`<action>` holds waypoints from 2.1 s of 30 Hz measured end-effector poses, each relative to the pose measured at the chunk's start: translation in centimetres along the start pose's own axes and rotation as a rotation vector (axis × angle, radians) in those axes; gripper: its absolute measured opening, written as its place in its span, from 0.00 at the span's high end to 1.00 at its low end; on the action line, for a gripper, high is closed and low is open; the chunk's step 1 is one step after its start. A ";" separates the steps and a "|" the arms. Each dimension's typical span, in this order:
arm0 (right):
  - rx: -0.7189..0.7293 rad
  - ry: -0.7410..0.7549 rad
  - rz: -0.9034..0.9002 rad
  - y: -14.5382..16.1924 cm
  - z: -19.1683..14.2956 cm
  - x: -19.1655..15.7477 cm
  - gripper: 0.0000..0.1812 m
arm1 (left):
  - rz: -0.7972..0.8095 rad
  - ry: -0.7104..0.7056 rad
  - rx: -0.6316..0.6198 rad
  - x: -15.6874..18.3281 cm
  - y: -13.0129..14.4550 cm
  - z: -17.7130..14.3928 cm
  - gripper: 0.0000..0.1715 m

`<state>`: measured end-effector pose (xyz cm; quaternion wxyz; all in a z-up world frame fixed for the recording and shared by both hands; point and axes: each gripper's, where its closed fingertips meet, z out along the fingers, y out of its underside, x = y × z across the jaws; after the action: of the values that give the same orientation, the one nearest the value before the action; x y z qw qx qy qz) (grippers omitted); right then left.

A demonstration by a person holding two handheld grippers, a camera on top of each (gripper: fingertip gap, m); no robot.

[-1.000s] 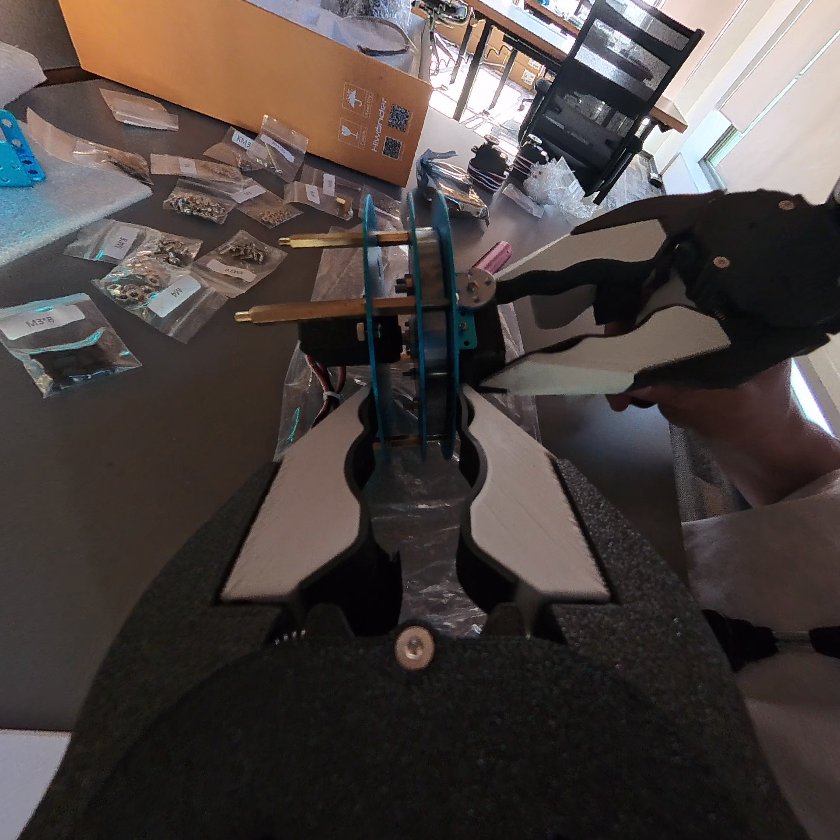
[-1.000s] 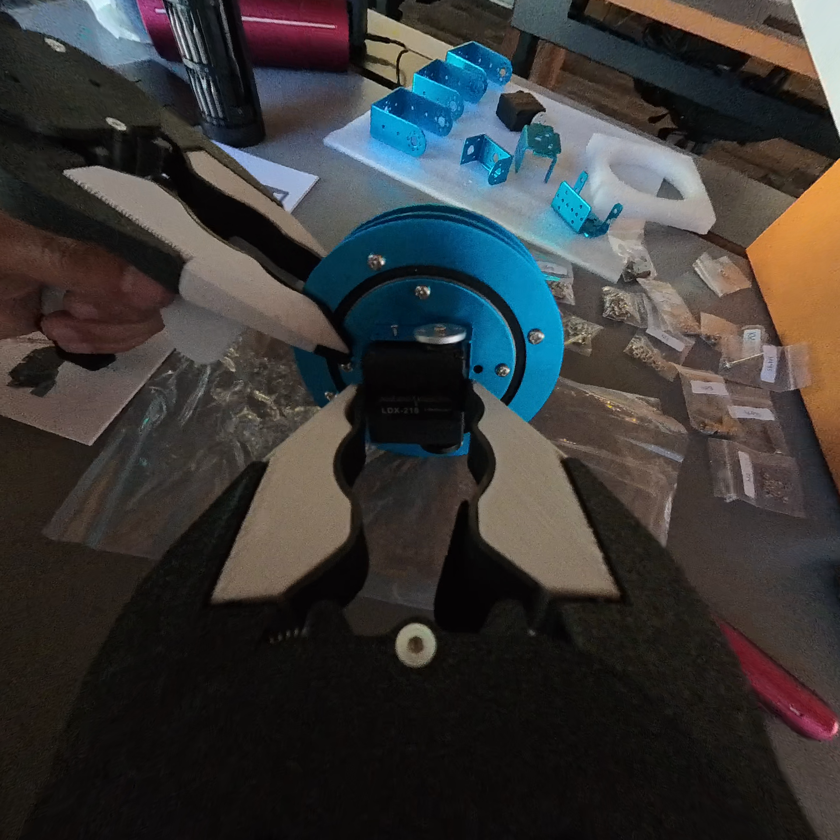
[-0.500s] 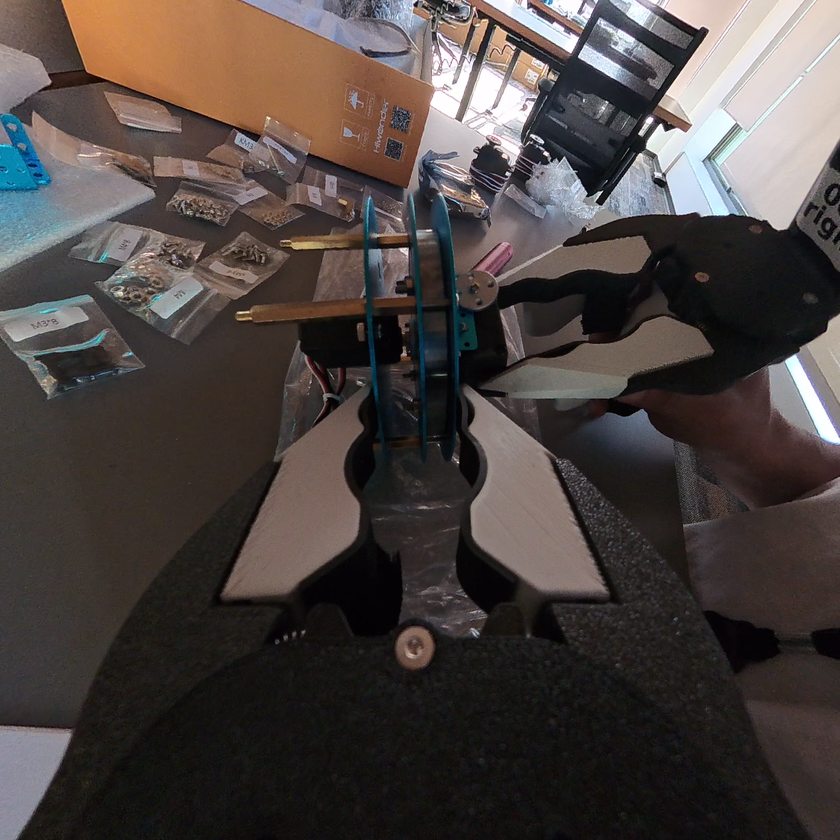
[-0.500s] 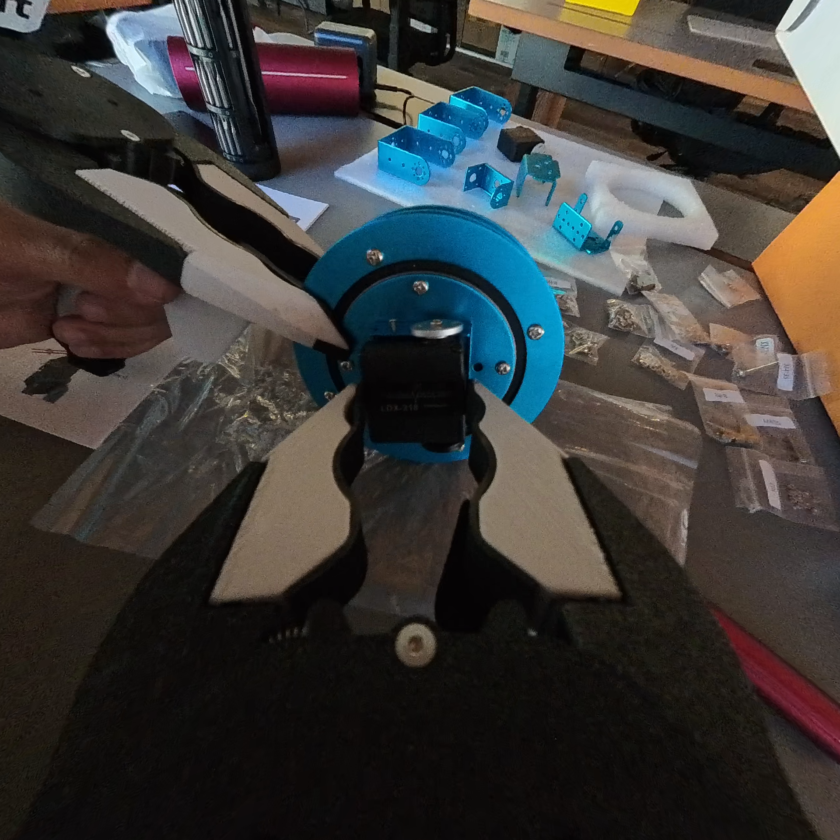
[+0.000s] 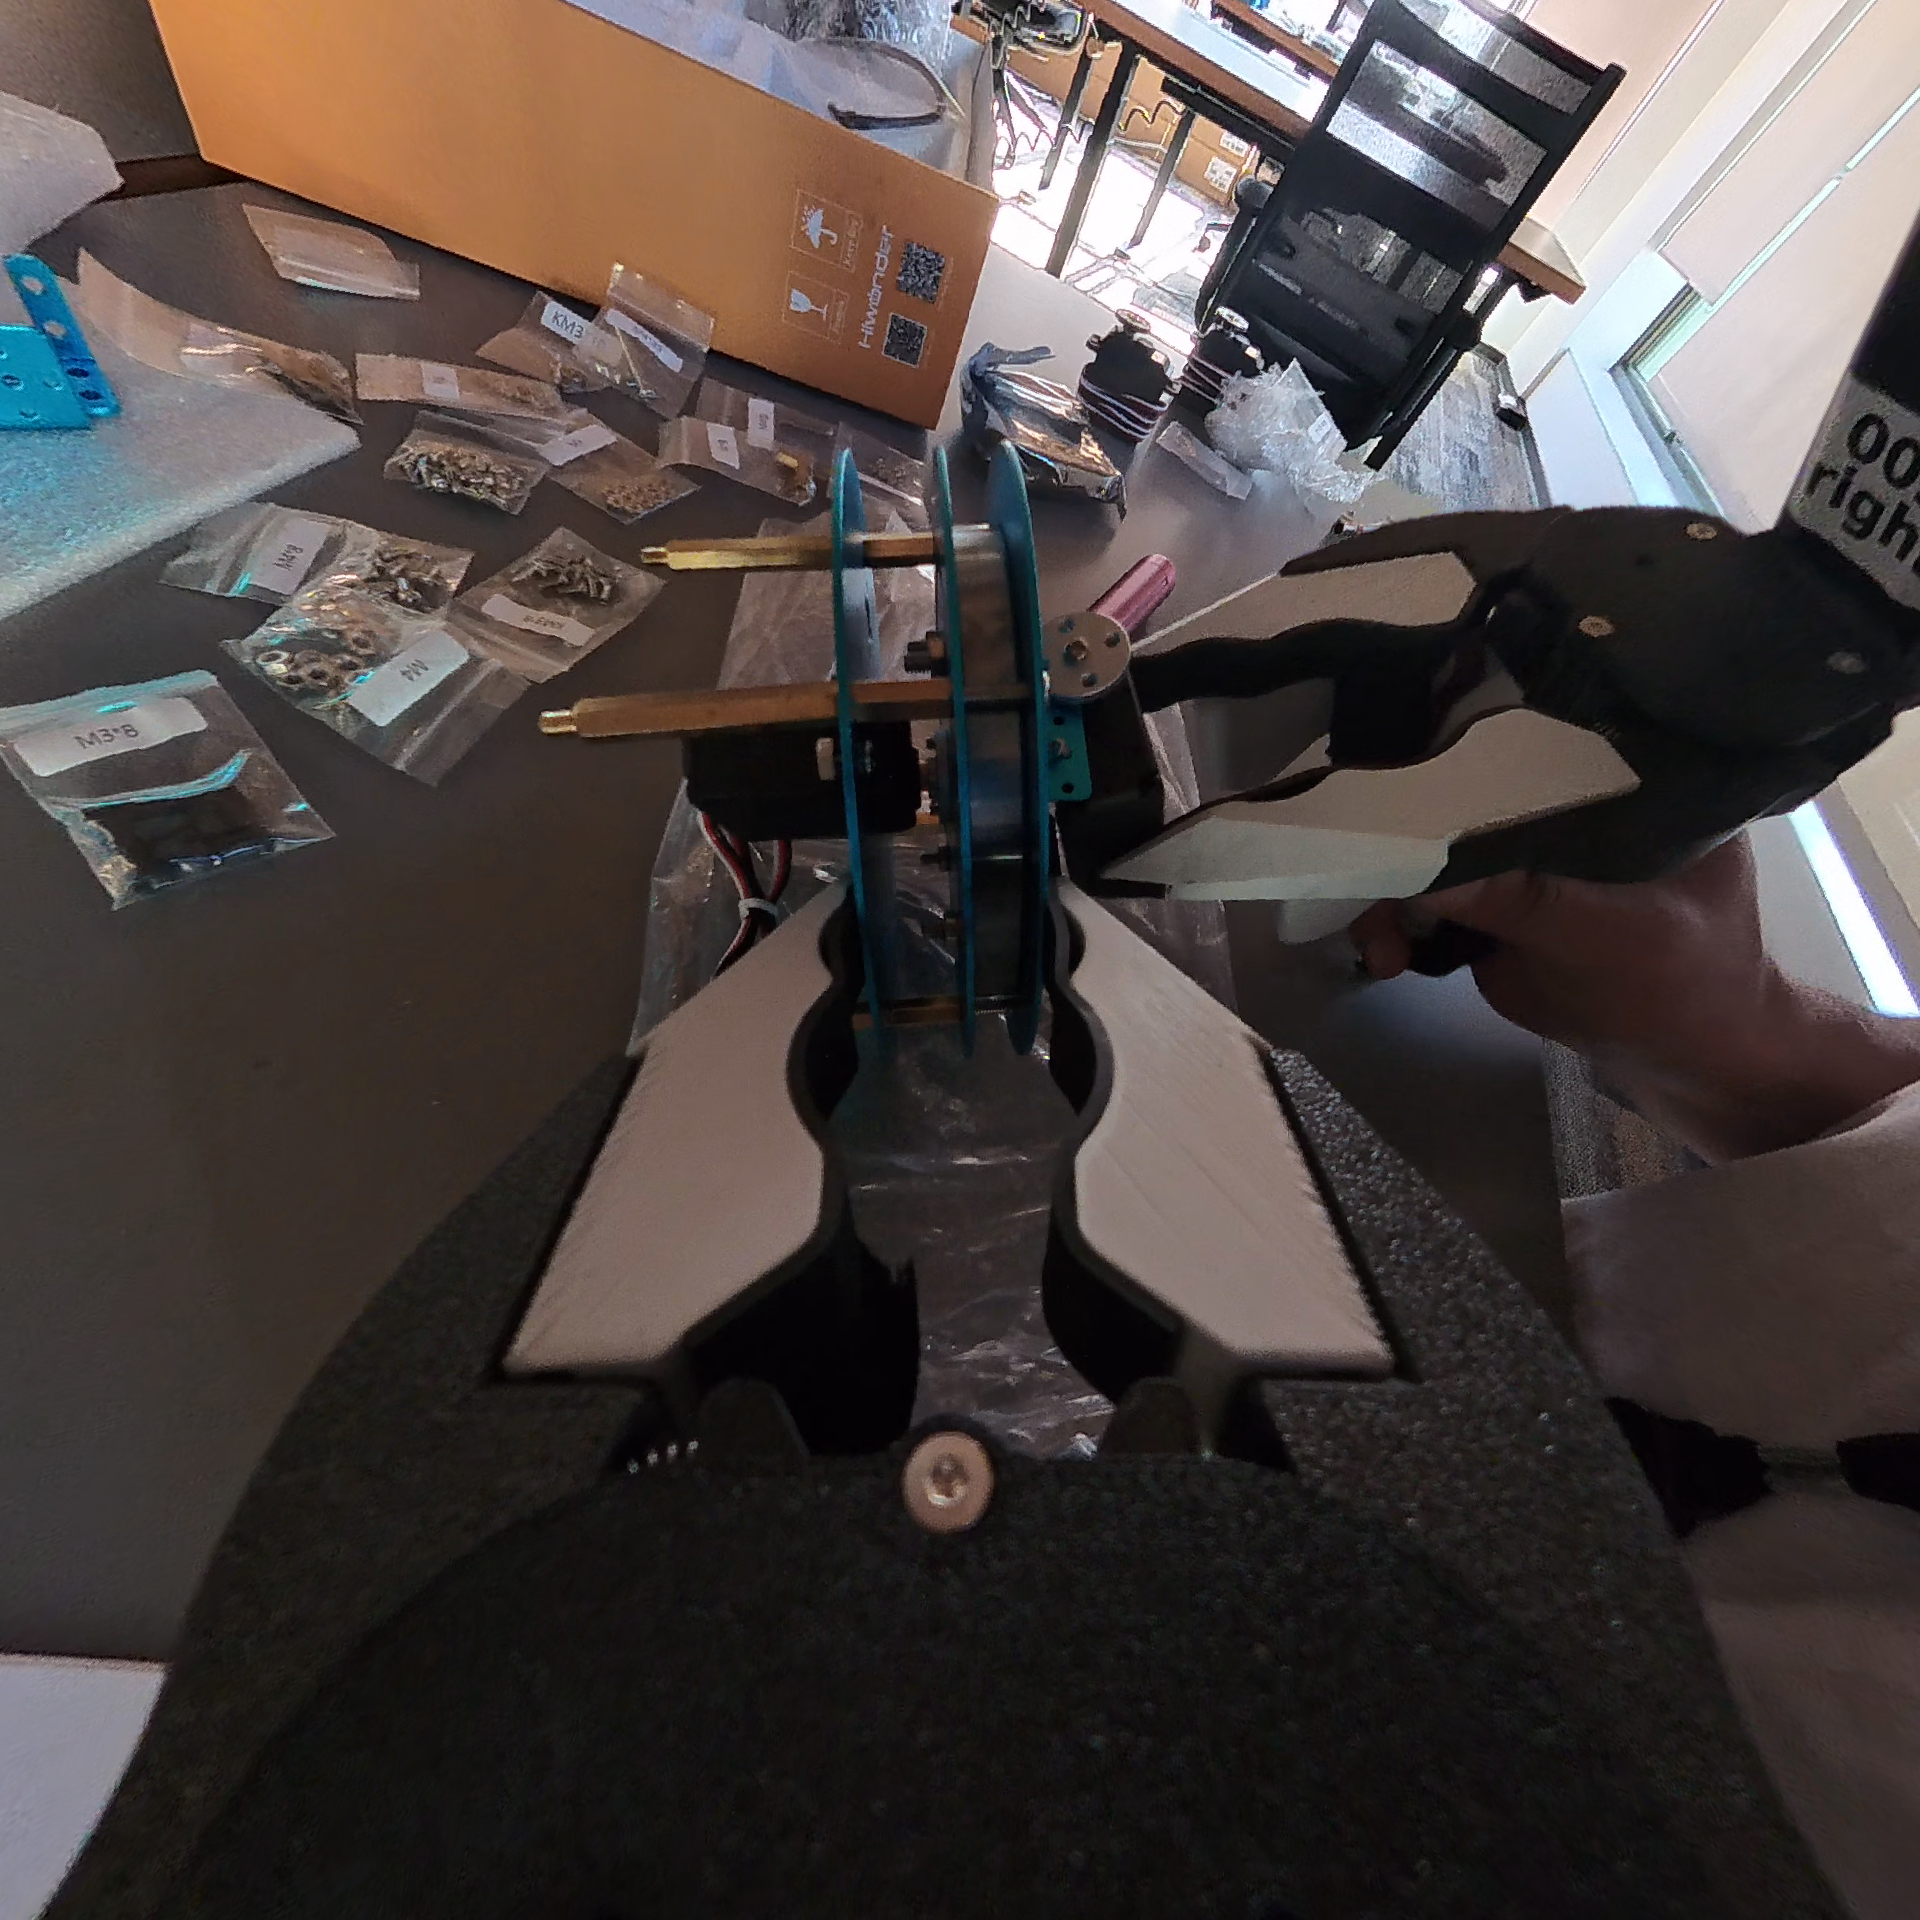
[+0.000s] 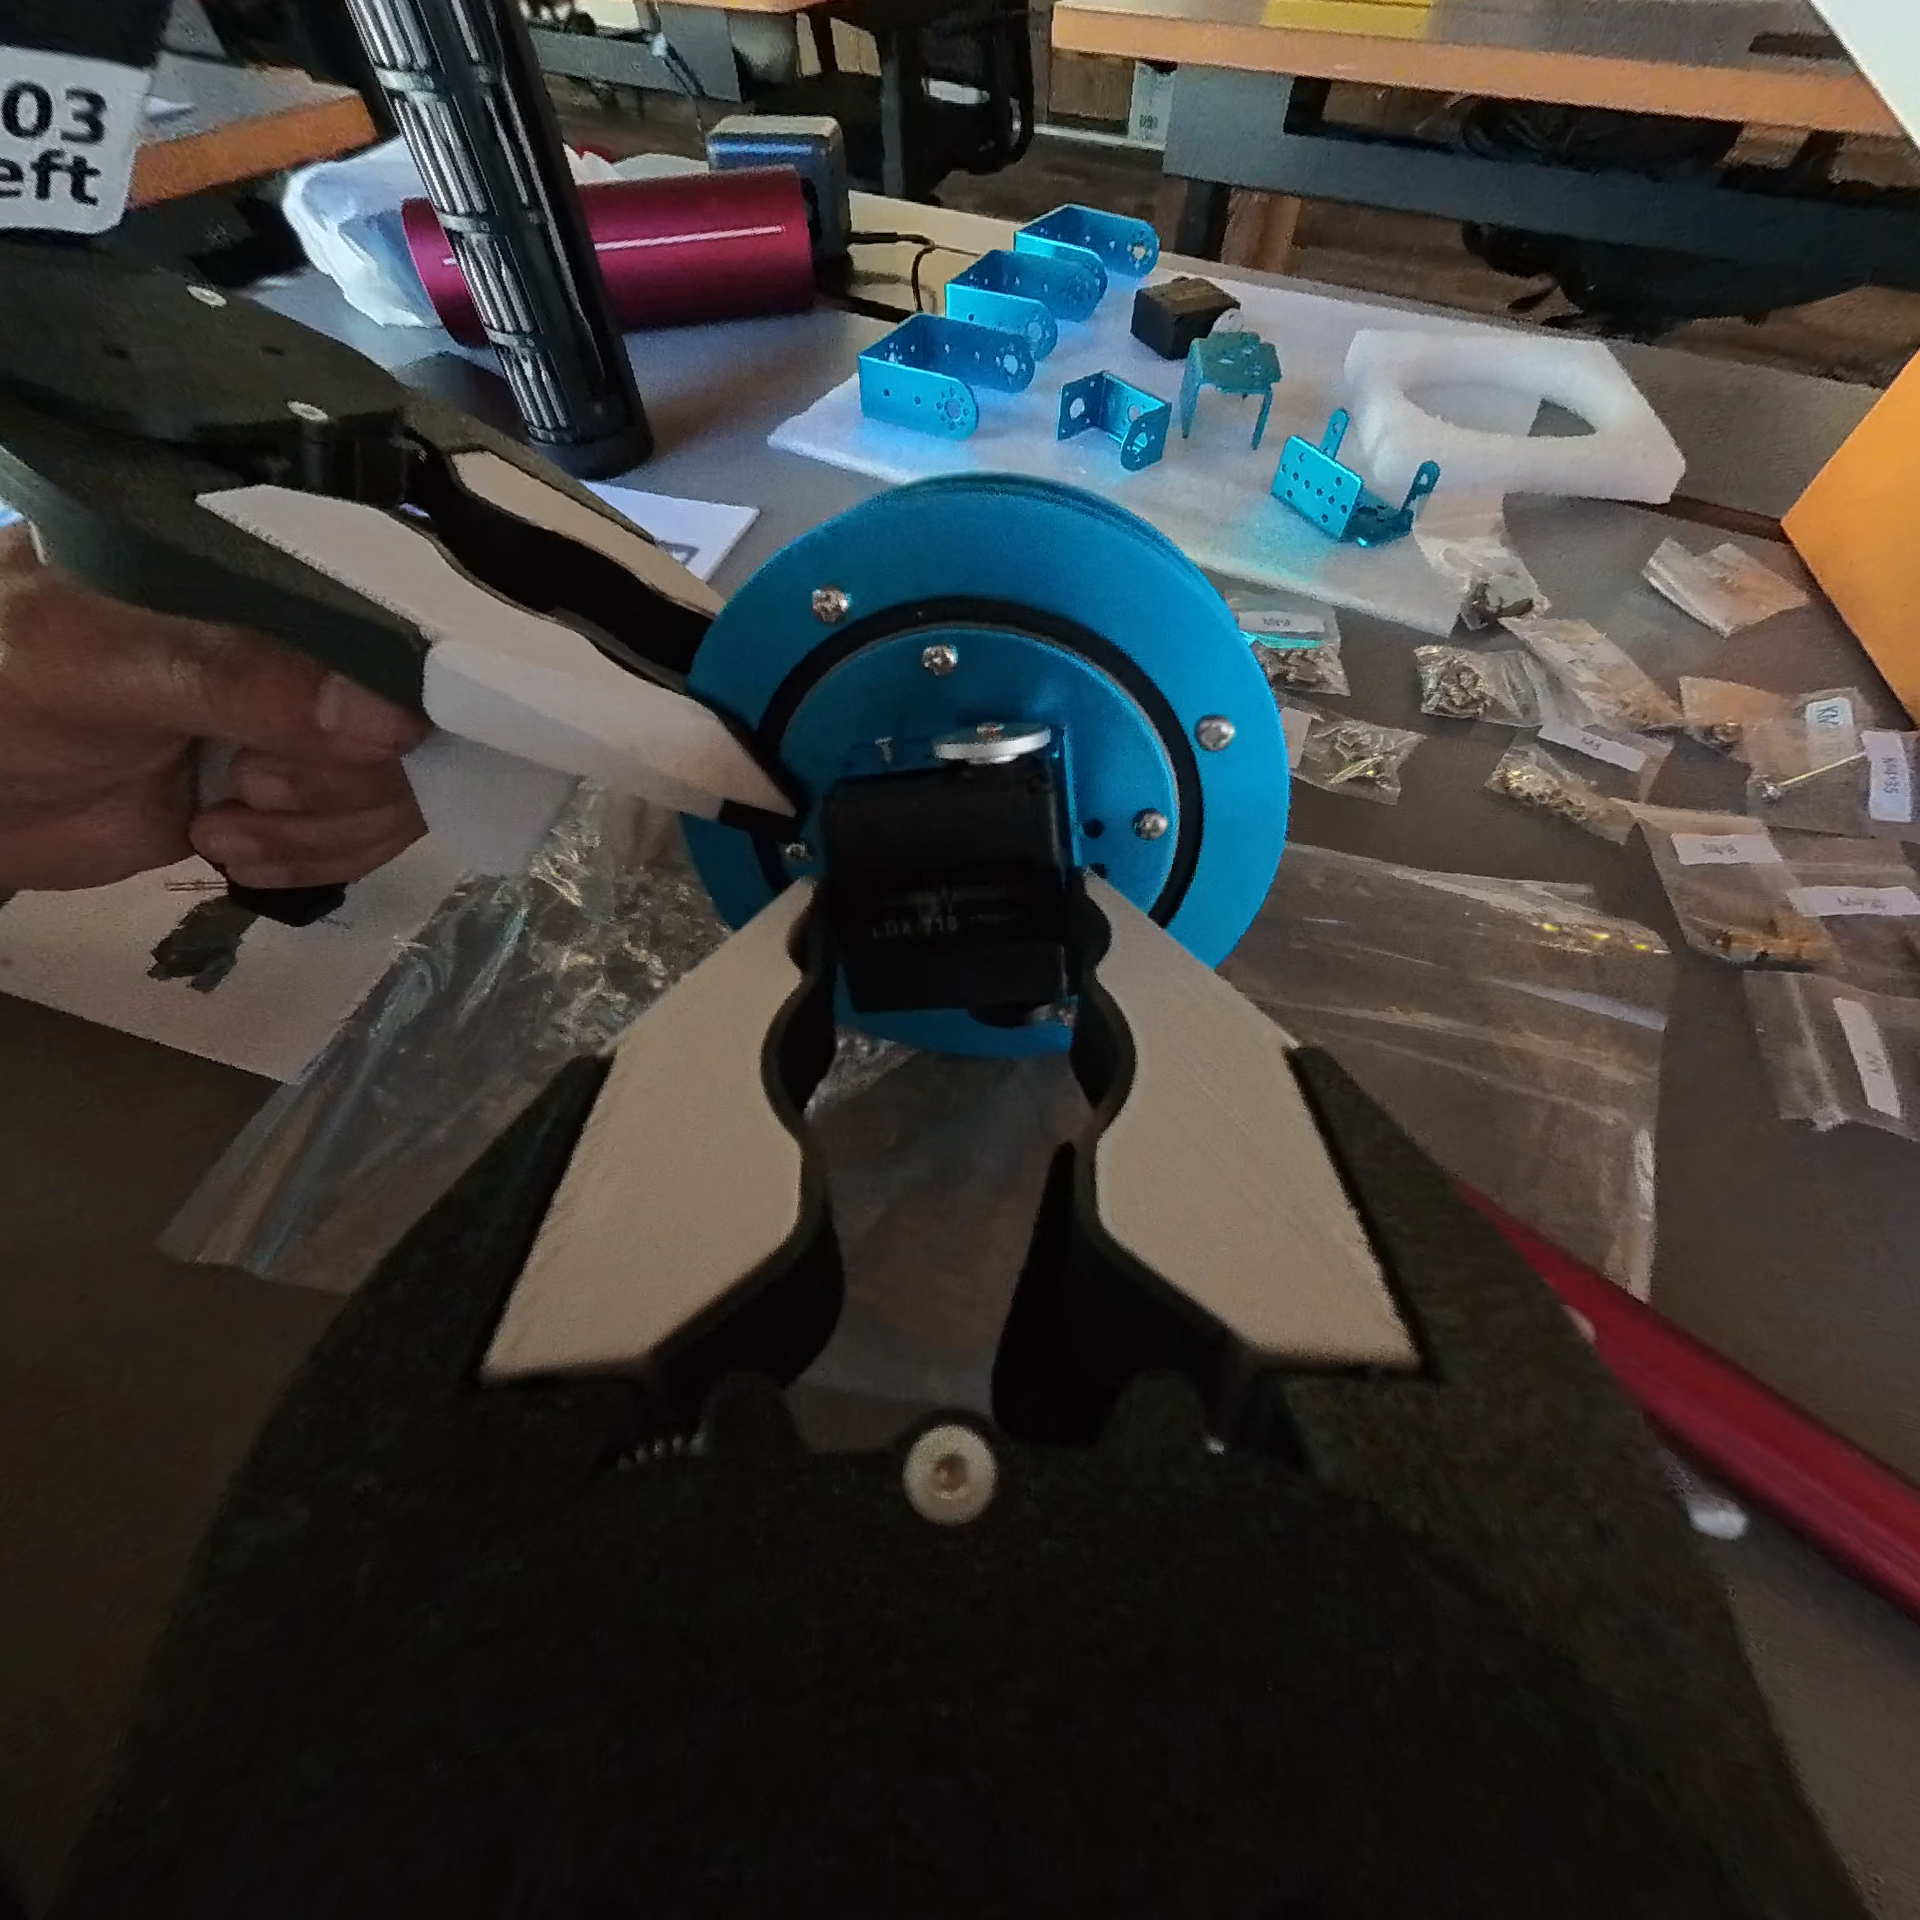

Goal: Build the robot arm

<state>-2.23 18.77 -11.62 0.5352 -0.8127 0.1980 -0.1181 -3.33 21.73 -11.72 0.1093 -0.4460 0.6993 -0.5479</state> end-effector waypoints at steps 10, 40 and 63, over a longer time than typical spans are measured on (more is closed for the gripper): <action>-0.069 0.023 0.000 0.8 0.5 0.3 0.75 | 0.008 -0.012 0.002 0.0 -0.2 0.0 0.81; -0.054 0.046 0.027 0.4 0.3 0.2 0.76 | -0.016 -0.023 0.002 -0.1 -0.1 0.0 0.81; -0.082 0.138 -0.208 0.5 0.3 0.3 0.76 | -0.031 -0.017 -0.004 -0.1 0.1 0.0 0.81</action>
<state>-1.91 18.73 -12.21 0.4713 -0.8400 0.1537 -0.2205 -3.34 21.84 -11.86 0.1058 -0.4619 0.6924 -0.5442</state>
